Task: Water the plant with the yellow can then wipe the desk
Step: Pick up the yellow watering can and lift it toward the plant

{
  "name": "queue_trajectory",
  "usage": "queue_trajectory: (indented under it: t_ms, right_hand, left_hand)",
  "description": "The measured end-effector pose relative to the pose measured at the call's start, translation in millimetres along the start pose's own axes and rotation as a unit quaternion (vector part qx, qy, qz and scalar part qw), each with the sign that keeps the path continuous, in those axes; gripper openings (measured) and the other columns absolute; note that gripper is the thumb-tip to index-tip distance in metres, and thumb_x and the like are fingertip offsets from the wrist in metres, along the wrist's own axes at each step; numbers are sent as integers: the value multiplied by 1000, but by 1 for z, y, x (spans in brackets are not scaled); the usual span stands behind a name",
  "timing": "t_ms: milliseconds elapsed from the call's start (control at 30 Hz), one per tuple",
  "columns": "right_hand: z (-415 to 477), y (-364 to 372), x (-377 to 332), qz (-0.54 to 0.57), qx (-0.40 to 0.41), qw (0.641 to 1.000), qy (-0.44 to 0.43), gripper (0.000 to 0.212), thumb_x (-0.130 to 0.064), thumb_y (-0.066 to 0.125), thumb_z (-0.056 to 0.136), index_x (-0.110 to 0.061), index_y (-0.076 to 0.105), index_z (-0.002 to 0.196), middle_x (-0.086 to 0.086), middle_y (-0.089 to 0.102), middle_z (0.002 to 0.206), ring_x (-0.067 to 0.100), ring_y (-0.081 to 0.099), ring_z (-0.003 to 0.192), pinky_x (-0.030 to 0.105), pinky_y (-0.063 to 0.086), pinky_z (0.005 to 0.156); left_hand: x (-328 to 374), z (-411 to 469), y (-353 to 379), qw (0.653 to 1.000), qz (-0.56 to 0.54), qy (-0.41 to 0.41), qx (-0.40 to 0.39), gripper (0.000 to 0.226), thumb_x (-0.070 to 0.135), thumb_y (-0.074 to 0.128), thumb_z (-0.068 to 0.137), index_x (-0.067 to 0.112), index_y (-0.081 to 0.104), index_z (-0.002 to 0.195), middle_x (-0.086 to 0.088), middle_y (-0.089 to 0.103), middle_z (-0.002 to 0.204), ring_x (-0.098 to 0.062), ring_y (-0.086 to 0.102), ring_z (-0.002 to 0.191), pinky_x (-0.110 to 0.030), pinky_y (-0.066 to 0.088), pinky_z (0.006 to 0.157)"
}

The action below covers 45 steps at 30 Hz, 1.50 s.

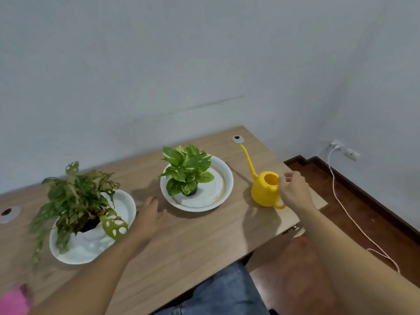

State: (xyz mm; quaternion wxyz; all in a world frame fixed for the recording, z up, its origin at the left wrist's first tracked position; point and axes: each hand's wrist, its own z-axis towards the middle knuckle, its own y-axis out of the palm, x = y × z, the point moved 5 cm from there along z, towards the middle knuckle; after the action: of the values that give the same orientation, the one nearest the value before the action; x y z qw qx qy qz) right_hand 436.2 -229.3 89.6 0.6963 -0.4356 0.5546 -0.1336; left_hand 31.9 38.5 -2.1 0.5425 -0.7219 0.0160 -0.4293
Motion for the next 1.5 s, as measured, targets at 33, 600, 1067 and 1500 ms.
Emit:
queue_trajectory:
  t_ms: [33,600,1067,1500]
  right_hand:
    - [-1,4,7,16,4,1000,21,56,-45,51,106,0,62,137,24,66,139,45,59,134,54,49,111]
    - [-16,49,37,68,-11,987,145,61,-35,27,112,6,73,114,31,72,125,48,63,117,51,48,102]
    - [-26,59,29,63,66,981,172,72,-36,28,113,22,71,115,45,69,119,61,62,116,62,46,106]
    - [-28,49,12,85,49,986,138,71,-37,27,107,20,70,112,44,68,120,59,61,114,60,46,102]
  left_hand:
    - [-1,0,5,1000,0,10,3,45,26,62,111,3,55,149,-11,46,153,-30,59,133,-23,41,103]
    - [-32,-26,46,989,147,6,-30,85,64,6,107,16,6,178,-3,6,187,-21,12,172,-43,16,139]
    - [-29,-33,49,978,210,11,16,75,56,18,116,16,9,178,-2,9,187,-18,18,171,-37,13,139]
    - [-40,-30,57,977,213,3,6,78,59,10,115,16,-9,177,1,-14,186,-13,-5,173,-37,4,141]
